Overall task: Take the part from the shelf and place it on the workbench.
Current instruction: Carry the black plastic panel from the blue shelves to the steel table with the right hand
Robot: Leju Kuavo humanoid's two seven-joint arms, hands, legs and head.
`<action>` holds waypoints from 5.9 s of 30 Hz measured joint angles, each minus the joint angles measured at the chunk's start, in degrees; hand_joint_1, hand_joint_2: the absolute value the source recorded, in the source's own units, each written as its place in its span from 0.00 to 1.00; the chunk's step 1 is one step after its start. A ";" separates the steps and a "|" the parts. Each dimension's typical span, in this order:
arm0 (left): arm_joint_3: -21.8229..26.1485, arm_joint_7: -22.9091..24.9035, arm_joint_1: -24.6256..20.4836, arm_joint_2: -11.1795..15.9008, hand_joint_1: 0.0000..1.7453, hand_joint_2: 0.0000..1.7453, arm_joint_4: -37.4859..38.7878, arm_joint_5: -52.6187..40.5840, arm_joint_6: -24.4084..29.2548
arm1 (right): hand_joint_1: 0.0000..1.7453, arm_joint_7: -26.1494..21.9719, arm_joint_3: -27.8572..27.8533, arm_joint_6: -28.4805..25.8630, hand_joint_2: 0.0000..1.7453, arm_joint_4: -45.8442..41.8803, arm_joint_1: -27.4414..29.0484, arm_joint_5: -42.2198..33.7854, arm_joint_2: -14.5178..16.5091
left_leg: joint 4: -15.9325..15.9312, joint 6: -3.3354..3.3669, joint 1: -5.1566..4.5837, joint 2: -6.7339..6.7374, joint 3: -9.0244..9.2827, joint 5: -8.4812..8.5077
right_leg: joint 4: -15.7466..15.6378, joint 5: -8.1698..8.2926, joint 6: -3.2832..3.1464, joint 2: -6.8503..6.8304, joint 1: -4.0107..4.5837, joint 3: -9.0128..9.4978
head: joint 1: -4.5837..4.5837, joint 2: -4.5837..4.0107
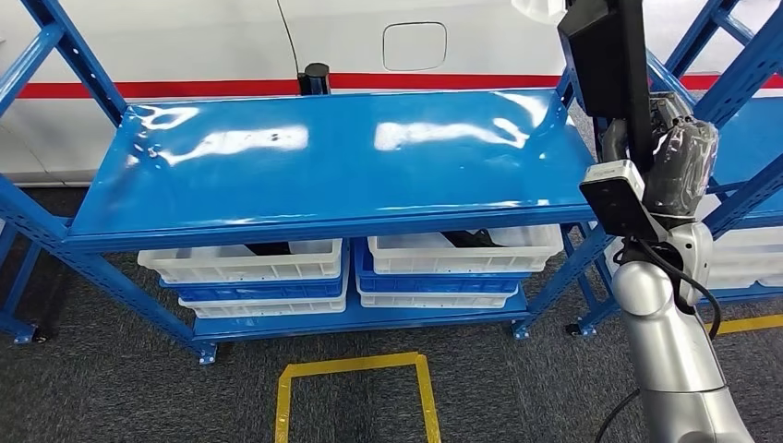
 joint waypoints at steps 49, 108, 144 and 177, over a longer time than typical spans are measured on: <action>-0.51 0.04 0.49 1.58 0.00 1.00 1.46 0.18 1.81 | 1.00 -1.20 -2.23 -0.67 1.00 -3.92 6.17 -2.67 -0.52 | 3.96 -3.92 0.93 -0.51 3.77 -4.84 | -14.44 6.64 -2.12 -0.29 -0.03 3.68 | -0.16 0.00; -1.64 -0.79 1.07 5.03 0.00 1.00 6.27 1.70 3.69 | 1.00 -2.27 -1.50 -0.85 1.00 -2.95 10.09 -10.09 -5.28 | 12.81 -3.15 0.58 -0.29 -1.45 -5.59 | -15.20 7.17 -4.34 -0.05 1.03 4.30 | 0.67 0.00; -1.66 -1.85 0.35 4.74 0.00 1.00 6.19 2.41 4.06 | 1.00 -2.82 -2.07 -1.86 1.00 -1.09 8.30 -9.67 -4.96 | -0.15 -0.95 -0.04 -0.26 6.48 -5.53 | -14.61 8.44 -1.65 -0.39 0.80 2.86 | 0.96 0.00; -1.39 -2.44 -0.46 3.06 0.00 1.00 3.94 4.39 5.02 | 1.00 -1.98 -2.71 -0.57 1.00 2.77 3.90 -5.28 0.52 | -0.69 -0.62 0.15 -0.23 5.83 -4.48 | -12.81 6.77 -1.29 -0.21 0.37 1.43 | 1.12 0.00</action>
